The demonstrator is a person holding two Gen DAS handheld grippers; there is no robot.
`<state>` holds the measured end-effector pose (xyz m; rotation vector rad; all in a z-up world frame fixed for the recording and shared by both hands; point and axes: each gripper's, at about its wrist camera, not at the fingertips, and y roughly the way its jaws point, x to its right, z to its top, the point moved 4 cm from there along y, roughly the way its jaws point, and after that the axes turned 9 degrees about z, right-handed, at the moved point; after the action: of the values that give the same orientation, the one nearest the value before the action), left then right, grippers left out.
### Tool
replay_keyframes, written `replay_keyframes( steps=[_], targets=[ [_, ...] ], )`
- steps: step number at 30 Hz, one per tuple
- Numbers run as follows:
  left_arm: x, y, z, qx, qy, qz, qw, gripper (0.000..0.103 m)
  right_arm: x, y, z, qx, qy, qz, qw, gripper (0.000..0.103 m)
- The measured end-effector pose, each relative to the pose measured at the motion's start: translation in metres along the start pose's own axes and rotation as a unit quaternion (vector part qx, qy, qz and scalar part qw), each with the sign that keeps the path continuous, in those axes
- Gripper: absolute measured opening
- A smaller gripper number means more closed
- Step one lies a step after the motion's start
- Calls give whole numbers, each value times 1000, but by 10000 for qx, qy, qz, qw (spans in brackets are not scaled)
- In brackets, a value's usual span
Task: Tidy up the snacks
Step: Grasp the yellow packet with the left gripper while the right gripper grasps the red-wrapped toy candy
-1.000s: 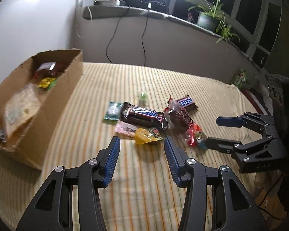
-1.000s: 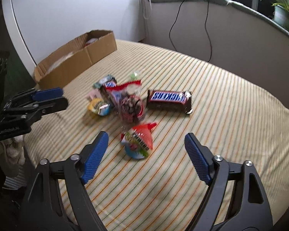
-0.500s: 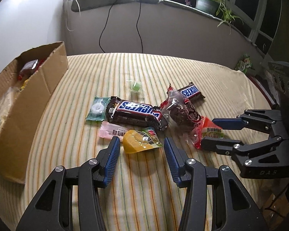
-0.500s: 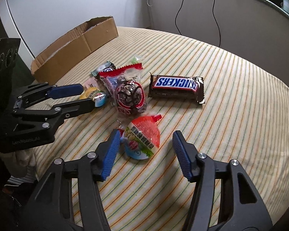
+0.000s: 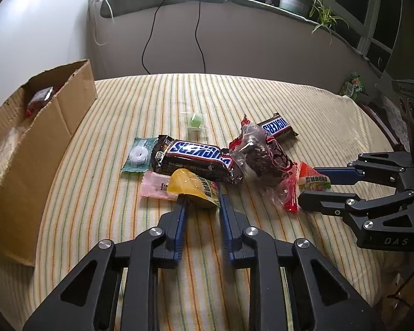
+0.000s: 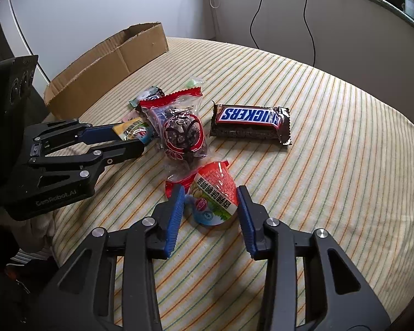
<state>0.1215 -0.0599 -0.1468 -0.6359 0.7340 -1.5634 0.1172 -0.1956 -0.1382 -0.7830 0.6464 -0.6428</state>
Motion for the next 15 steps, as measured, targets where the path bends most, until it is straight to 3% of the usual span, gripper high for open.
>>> replay_keyframes(
  steps=[15],
  targets=[
    [-4, -8, -1, 81, -131, -112, 9998, 18, -1, -9, -2, 103, 63, 26, 9999, 38]
  ],
)
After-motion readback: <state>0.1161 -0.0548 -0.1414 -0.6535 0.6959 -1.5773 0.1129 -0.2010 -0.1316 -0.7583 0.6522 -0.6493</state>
